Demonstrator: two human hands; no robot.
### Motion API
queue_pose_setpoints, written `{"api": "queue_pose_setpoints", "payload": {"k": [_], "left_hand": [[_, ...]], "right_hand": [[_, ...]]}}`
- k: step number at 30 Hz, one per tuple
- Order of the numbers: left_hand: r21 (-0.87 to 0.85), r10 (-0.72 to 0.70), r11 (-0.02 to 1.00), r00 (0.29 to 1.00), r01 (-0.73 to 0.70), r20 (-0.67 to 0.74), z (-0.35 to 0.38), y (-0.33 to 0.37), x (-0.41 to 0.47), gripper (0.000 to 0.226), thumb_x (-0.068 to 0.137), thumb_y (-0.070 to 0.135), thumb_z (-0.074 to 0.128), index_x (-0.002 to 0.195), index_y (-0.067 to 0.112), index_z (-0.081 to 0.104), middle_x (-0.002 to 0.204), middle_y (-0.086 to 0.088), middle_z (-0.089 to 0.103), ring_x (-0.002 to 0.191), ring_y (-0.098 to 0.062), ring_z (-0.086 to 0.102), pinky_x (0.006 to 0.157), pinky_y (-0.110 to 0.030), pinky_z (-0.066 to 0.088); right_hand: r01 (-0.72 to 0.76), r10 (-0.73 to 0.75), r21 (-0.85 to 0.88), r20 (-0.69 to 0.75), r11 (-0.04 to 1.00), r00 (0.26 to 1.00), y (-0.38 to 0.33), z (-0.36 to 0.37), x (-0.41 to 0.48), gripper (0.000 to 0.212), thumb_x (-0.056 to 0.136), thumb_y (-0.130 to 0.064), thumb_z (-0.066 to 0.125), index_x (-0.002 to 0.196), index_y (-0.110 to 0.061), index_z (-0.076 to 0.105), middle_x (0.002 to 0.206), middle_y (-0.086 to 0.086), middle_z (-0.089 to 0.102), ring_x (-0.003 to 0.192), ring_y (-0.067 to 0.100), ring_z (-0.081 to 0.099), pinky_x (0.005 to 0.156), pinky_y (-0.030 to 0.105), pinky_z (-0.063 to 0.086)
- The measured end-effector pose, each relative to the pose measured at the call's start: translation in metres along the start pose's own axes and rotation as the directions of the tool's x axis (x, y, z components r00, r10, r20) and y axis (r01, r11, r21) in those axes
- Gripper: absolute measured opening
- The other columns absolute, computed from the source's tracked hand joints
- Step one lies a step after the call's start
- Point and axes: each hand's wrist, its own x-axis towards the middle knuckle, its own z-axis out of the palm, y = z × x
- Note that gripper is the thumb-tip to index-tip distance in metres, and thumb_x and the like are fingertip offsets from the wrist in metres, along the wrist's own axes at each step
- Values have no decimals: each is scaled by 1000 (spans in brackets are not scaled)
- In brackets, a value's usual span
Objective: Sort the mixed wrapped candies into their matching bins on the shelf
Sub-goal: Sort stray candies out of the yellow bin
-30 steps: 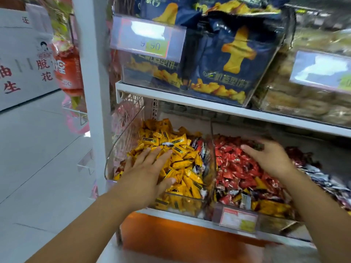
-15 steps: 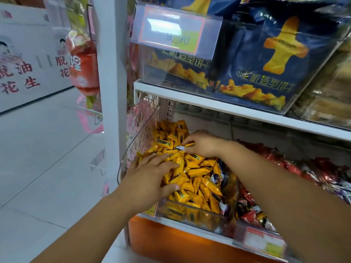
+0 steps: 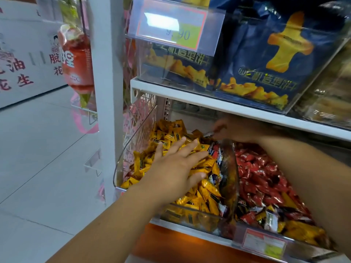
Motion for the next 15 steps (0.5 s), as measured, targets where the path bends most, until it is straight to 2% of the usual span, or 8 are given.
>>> {"api": "queue_pose_setpoints", "payload": {"k": [3, 5, 7, 9, 12, 15], "left_hand": [[39, 32, 999, 999, -33, 22, 8, 13, 19, 55, 98, 57, 31, 149, 48, 13, 161, 15, -7, 147, -11, -15, 115, -62, -7], [105, 24, 994, 997, -31, 68, 13, 17, 29, 53, 99, 57, 27, 149, 47, 14, 162, 10, -6, 148, -16, -13, 114, -65, -5], [158, -13, 987, 992, -7, 126, 16, 17, 34, 51, 99, 58, 25, 148, 48, 16, 162, 8, -1, 149, -18, -9, 112, -68, 0], [184, -66, 982, 983, 34, 173, 14, 10, 34, 47, 99, 58, 25, 145, 50, 23, 162, 10, 3, 149, -18, -4, 111, -70, 4], [208, -128, 975, 969, 84, 213, 9, -3, 28, 43, 99, 58, 25, 142, 53, 28, 161, 16, 1, 149, -18, -2, 110, -71, 4], [216, -170, 968, 963, 125, 208, 5, -11, 19, 44, 99, 59, 26, 143, 53, 28, 161, 16, 1, 149, -16, -6, 111, -68, 5]], "right_hand": [[-12, 35, -229, 98, 973, 995, -5, 9, -3, 30, 91, -23, 64, 120, -15, 63, 122, 5, 61, 110, 20, 56, 90, 29, 43], [-15, 64, -313, 147, 949, 987, -11, 18, 1, 47, 87, -25, 68, 132, -21, 55, 133, 1, 55, 116, 19, 53, 91, 26, 41], [4, 69, -333, 207, 943, 976, -15, 25, 8, 65, 82, -28, 74, 140, -25, 46, 140, 1, 50, 121, 21, 50, 90, 25, 39], [6, 74, -317, 237, 948, 969, -18, 27, 14, 75, 78, -29, 78, 143, -27, 41, 142, 1, 47, 123, 22, 49, 91, 26, 39], [-26, 78, -226, 225, 974, 971, -17, 29, 21, 66, 74, -27, 81, 131, -28, 47, 128, 3, 52, 108, 23, 55, 78, 28, 47], [-3, 23, -101, 196, 995, 980, -18, 35, 25, 41, 74, -24, 82, 99, -25, 49, 110, 2, 54, 91, 21, 57, 60, 25, 43]]}}
